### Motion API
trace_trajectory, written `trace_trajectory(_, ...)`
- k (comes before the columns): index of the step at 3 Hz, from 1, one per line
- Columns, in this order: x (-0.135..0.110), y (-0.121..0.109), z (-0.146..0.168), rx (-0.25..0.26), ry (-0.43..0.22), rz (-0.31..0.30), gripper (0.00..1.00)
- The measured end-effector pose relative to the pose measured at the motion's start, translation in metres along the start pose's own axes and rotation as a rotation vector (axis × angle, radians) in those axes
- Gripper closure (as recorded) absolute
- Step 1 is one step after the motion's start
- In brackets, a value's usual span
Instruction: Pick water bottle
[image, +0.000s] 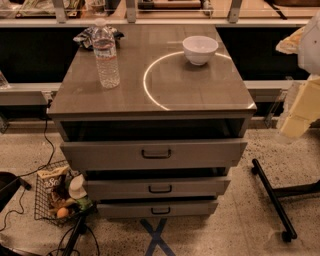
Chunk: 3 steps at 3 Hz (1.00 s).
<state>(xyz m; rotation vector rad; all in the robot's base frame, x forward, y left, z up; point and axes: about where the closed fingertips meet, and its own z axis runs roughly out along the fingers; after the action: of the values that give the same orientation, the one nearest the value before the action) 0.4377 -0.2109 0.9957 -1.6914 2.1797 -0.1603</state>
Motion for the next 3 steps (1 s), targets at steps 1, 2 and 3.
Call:
trace_trajectory(1,0.000,0.000,0.000,0.000,0.000,0.000,0.00)
trace_trajectory(2,-0.011,-0.010,0.005,0.047,-0.048,-0.003,0.00)
trace_trajectory(3,-0.035,-0.039,0.018,0.130,-0.209,0.019,0.00)
